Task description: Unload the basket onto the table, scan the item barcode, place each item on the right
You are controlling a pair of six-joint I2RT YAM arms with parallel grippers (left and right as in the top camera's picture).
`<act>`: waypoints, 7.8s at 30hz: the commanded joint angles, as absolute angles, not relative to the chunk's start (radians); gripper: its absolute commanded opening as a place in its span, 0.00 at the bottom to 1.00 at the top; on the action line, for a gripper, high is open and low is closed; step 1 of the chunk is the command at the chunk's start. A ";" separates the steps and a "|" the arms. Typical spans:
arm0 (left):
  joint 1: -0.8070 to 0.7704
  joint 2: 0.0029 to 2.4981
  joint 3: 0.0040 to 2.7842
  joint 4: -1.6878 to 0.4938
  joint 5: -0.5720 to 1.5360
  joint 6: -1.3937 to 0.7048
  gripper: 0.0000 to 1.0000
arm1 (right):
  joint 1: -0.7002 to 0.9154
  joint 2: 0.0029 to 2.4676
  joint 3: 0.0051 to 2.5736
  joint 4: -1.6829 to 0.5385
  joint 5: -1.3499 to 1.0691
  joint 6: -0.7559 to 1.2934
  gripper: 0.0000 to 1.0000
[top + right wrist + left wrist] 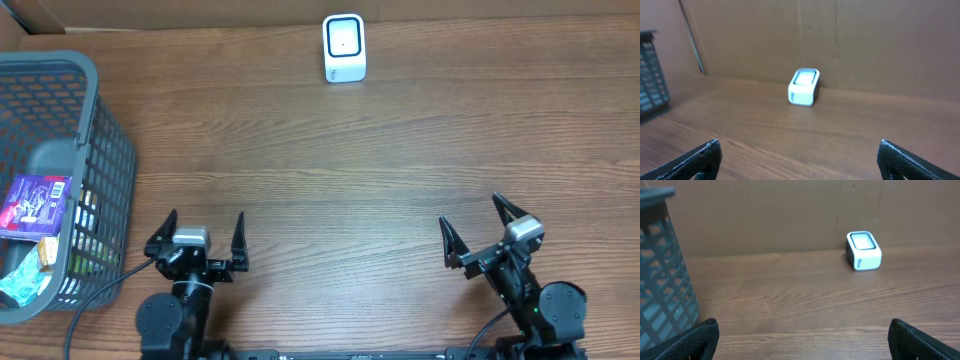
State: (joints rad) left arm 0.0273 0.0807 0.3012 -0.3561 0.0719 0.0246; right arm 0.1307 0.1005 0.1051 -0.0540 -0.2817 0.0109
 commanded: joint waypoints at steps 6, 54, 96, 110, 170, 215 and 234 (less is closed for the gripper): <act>0.032 0.251 0.515 -0.417 0.159 -0.008 1.00 | 0.124 0.303 0.344 -0.069 -0.391 0.007 1.00; 0.160 1.183 1.774 -1.344 -0.146 -0.460 0.98 | 0.124 1.023 1.246 -0.924 -0.585 -0.001 1.00; 0.776 1.537 1.302 -1.042 -0.213 -0.635 1.00 | 0.124 1.176 1.245 -0.990 -0.578 -0.009 1.00; 0.777 1.726 1.302 -1.008 -0.265 -0.635 0.84 | 0.124 1.176 1.245 -0.991 -0.540 -0.008 1.00; -0.041 1.506 2.046 -1.334 -0.163 -0.439 0.04 | 0.124 1.176 1.245 -0.995 -0.514 -0.007 1.00; -0.175 1.860 2.323 -1.529 -0.113 -0.537 0.55 | 0.124 1.176 1.245 -1.036 -0.514 -0.008 1.00; 0.804 1.547 2.057 -1.570 -0.008 -0.486 0.77 | 0.124 1.176 1.245 -1.036 -0.514 -0.008 1.00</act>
State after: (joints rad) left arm 0.7113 1.5440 2.1265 -1.6035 -0.0814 -0.4973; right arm 0.1307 1.1812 1.2160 -1.0397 -0.5163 -0.0002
